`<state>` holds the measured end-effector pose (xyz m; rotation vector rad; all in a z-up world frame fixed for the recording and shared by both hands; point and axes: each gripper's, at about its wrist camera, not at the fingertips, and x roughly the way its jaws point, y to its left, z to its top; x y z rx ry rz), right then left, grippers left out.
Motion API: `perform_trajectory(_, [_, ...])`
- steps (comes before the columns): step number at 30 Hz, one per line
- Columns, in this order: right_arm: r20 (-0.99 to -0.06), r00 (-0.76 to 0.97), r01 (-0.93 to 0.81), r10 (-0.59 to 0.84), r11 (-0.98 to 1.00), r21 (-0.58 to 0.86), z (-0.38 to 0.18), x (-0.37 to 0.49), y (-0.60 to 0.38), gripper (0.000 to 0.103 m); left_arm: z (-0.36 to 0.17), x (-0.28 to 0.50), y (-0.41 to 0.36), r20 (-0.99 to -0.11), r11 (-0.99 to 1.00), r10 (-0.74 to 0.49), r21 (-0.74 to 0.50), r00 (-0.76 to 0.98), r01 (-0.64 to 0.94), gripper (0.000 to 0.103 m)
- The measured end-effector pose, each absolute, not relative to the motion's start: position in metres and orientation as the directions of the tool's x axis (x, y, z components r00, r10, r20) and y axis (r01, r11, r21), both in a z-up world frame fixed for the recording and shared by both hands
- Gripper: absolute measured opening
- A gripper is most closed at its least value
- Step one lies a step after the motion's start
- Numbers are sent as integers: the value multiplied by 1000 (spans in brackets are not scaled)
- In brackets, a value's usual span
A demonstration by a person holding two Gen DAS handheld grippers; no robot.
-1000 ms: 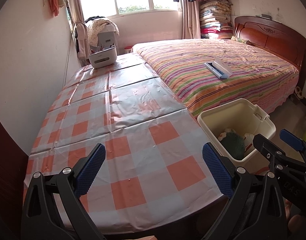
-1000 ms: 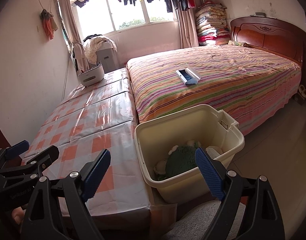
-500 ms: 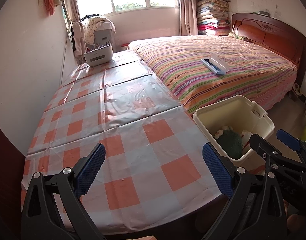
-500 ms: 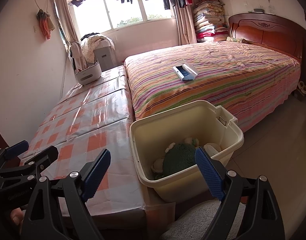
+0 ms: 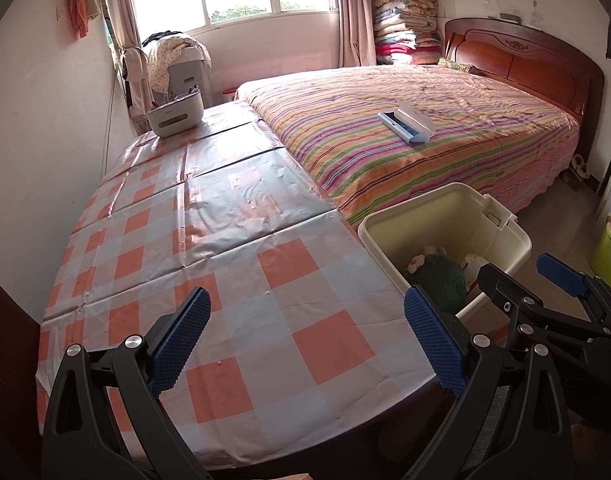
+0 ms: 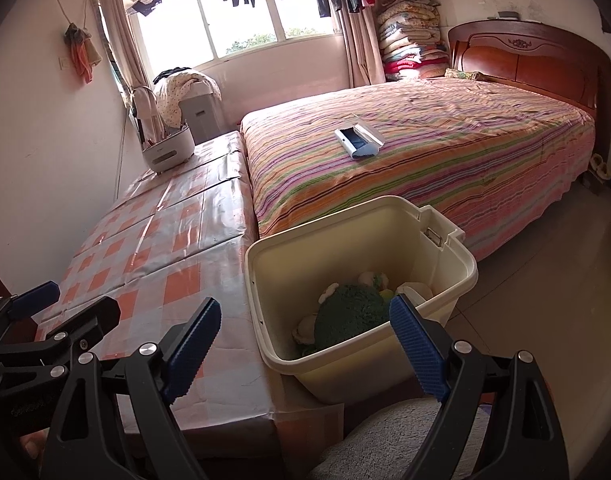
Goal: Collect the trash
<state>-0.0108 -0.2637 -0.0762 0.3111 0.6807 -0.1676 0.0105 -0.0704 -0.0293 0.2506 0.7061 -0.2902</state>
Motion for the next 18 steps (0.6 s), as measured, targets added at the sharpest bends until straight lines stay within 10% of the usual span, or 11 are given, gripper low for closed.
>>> perform_trajectory(18, [-640,762,308,-99,924,224,-78,-14,-287,84,-31,3,-86,-650,901,-237,129,722,413,96])
